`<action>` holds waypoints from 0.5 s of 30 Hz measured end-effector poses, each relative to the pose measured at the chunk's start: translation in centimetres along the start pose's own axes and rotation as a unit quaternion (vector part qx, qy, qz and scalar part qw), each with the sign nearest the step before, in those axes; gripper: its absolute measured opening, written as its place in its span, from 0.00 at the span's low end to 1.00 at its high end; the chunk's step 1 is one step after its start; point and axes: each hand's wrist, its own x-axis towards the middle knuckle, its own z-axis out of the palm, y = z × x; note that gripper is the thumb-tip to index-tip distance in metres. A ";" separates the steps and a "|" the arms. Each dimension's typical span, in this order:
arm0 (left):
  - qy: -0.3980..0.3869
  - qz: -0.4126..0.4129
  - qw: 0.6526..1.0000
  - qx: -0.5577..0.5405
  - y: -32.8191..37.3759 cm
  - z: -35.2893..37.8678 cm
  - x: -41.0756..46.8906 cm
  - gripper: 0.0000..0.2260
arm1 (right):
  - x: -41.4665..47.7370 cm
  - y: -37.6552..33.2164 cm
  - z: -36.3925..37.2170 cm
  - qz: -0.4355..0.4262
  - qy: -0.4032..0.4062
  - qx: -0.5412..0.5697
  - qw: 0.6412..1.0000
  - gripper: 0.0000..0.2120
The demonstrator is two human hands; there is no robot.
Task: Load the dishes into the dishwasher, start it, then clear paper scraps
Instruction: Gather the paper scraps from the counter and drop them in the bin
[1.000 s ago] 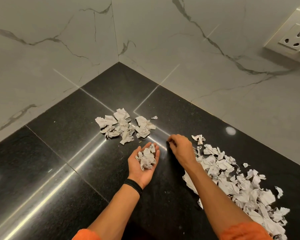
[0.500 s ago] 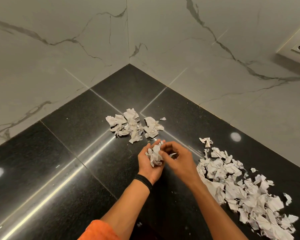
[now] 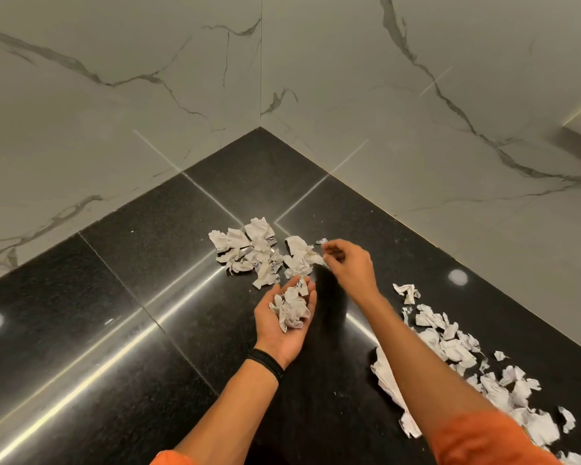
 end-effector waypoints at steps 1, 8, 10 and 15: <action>0.001 0.009 1.000 -0.002 0.4 0.1 0.1 0.19 | 1.7 0.4 0.3 -0.009 -0.019 -0.041 0.999 0.11; 0.000 0.032 0.999 -0.003 2.5 1.0 1.3 0.19 | 6.7 2.4 2.0 -0.105 -0.054 -0.220 0.968 0.11; -0.007 0.033 0.999 -0.003 2.7 0.9 1.6 0.19 | 5.8 2.4 2.1 -0.088 -0.039 -0.204 0.974 0.09; -0.023 0.041 0.999 0.010 2.2 1.0 1.8 0.20 | -0.7 -1.7 1.0 0.022 0.019 0.076 0.997 0.05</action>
